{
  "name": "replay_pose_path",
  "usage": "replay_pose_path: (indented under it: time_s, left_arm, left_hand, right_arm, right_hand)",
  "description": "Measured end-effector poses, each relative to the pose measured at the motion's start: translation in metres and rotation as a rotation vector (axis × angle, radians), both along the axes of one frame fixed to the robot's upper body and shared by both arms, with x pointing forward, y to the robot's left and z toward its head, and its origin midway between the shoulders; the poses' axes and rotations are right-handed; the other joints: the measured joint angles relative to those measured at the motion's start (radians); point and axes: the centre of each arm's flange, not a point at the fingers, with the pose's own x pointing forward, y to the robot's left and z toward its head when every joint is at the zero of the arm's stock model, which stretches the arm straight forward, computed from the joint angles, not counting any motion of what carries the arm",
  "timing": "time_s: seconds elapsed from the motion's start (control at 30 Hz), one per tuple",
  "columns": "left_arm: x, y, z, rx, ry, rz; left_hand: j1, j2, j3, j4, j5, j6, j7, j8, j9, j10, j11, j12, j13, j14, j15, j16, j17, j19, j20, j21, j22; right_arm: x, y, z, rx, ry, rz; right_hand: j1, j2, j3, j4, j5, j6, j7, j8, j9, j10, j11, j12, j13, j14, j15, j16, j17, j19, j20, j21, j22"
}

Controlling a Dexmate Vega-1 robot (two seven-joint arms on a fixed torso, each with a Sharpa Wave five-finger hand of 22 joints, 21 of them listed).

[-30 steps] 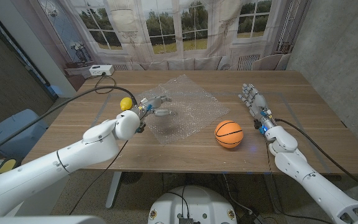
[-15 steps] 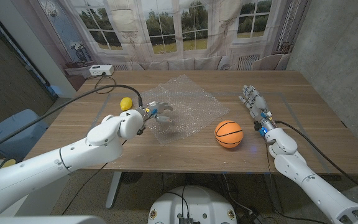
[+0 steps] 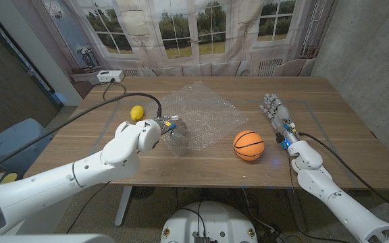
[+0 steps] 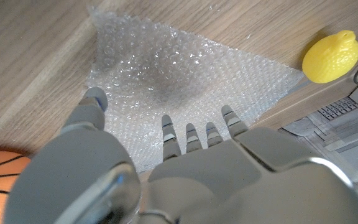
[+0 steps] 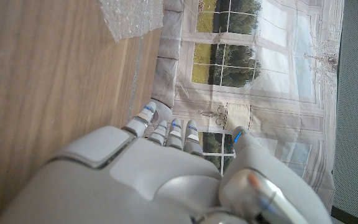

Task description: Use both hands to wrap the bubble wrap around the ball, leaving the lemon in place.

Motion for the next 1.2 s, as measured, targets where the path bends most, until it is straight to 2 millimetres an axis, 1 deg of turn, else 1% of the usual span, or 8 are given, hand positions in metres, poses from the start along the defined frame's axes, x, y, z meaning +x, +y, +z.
replay_pose_path:
  time_s: [0.1, 0.33, 0.53, 0.73, 0.87, 0.97, 1.1, 1.2]
  left_arm:
    - [0.0, -0.004, -0.003, 0.031, 0.003, 0.01]
    - [0.001, -0.012, -0.01, 0.099, -0.003, 0.034]
    - [0.001, -0.018, -0.016, 0.164, -0.025, 0.052]
    - [0.002, -0.023, -0.027, 0.177, -0.023, 0.057]
    - [0.001, -0.027, -0.03, 0.225, -0.057, 0.064]
    - [0.001, -0.027, -0.034, 0.232, -0.066, 0.067]
    - [0.001, -0.026, -0.04, 0.225, -0.069, 0.072]
    - [0.0, -0.028, -0.04, 0.244, -0.125, 0.063]
  left_hand:
    - [0.004, -0.004, -0.005, 0.003, 0.005, 0.007, 0.007, 0.0, 0.0, 0.006, -0.005, 0.008, 0.0, 0.005, -0.005, 0.0, 0.0, 0.005, -0.005, 0.0, 0.0]
    - [0.021, -0.003, -0.01, 0.007, 0.007, 0.025, 0.004, 0.0, 0.0, 0.013, -0.009, 0.008, 0.0, 0.015, -0.015, 0.0, -0.002, 0.011, -0.011, 0.0, -0.005]
    - [0.03, -0.004, -0.023, 0.012, 0.011, 0.052, 0.006, 0.004, 0.0, 0.035, -0.023, 0.013, 0.0, 0.031, -0.03, 0.0, -0.002, 0.018, -0.018, 0.0, -0.005]
    - [0.043, 0.009, -0.029, 0.018, 0.011, 0.076, -0.001, 0.004, 0.0, 0.062, -0.033, 0.021, 0.0, 0.049, -0.038, 0.008, -0.002, 0.03, -0.03, 0.0, -0.005]
    - [0.062, 0.028, -0.029, 0.018, 0.011, 0.113, -0.006, 0.01, -0.001, 0.088, -0.049, 0.025, 0.0, 0.067, -0.049, 0.008, -0.002, 0.042, -0.038, 0.0, -0.005]
    - [0.102, 0.068, -0.029, 0.018, -0.002, 0.196, 0.0, 0.025, -0.002, 0.144, -0.06, 0.036, 0.0, 0.105, -0.061, 0.008, -0.002, 0.067, -0.045, 0.0, -0.005]
    - [0.163, 0.115, -0.029, 0.018, -0.043, 0.349, 0.011, 0.063, 0.002, 0.227, -0.082, 0.046, -0.003, 0.151, -0.098, 0.008, -0.002, 0.102, -0.056, 0.004, -0.005]
    - [0.203, 0.15, -0.018, 0.011, -0.071, 0.438, 0.024, 0.08, 0.005, 0.29, -0.095, 0.057, -0.003, 0.196, -0.102, 0.009, -0.007, 0.129, -0.06, 0.008, -0.004]
  right_arm:
    - [0.0, 0.0, -0.001, 0.002, -0.001, 0.0]
    - [-0.001, -0.002, -0.002, 0.011, -0.001, -0.002]
    - [-0.001, -0.004, -0.003, 0.017, -0.005, -0.003]
    - [-0.001, -0.006, -0.004, 0.025, -0.01, -0.004]
    - [-0.002, -0.006, -0.003, 0.028, -0.016, -0.001]
    - [-0.001, -0.008, -0.005, 0.034, -0.015, -0.004]
    - [-0.001, -0.008, -0.005, 0.035, -0.016, -0.004]
    - [-0.001, -0.009, -0.006, 0.038, -0.015, -0.006]
  right_hand:
    - [0.0, 0.0, 0.0, 0.0, 0.0, 0.0, 0.0, 0.0, 0.0, 0.0, 0.0, 0.0, 0.0, 0.0, 0.0, 0.0, 0.0, 0.0, 0.0, 0.0, 0.0]
    - [0.0, 0.0, 0.0, 0.0, 0.0, 0.0, 0.0, 0.0, 0.0, 0.0, 0.0, 0.0, 0.0, 0.0, 0.0, 0.0, 0.0, 0.0, 0.0, 0.004, 0.0]
    - [0.0, 0.0, 0.0, 0.0, 0.0, 0.0, 0.0, 0.0, 0.0, 0.0, 0.0, 0.0, 0.0, 0.0, 0.0, 0.0, 0.0, 0.0, 0.0, 0.004, 0.0]
    - [0.0, 0.0, 0.0, 0.0, 0.0, 0.0, 0.0, 0.0, 0.0, 0.0, 0.0, 0.0, 0.0, 0.0, 0.0, 0.0, 0.0, 0.0, 0.0, 0.004, 0.0]
    - [0.0, 0.0, 0.0, 0.0, 0.0, 0.0, 0.0, 0.0, 0.0, 0.0, 0.0, 0.0, 0.0, 0.0, 0.0, 0.0, 0.0, 0.002, 0.002, 0.004, 0.0]
    - [0.0, 0.0, 0.0, 0.0, 0.0, 0.0, 0.0, 0.0, 0.0, 0.004, 0.004, 0.0, 0.0, 0.005, 0.005, 0.0, 0.0, 0.005, 0.005, 0.004, 0.0]
    - [-0.004, -0.004, 0.0, 0.0, 0.0, 0.0, 0.0, 0.0, 0.0, 0.005, 0.005, 0.0, 0.0, 0.005, 0.005, 0.0, 0.0, 0.005, 0.005, 0.004, 0.0]
    - [-0.004, -0.004, 0.003, -0.003, 0.0, 0.0, 0.0, 0.0, 0.0, 0.005, 0.005, 0.0, 0.0, 0.005, 0.005, 0.0, 0.0, 0.005, 0.005, 0.004, 0.0]
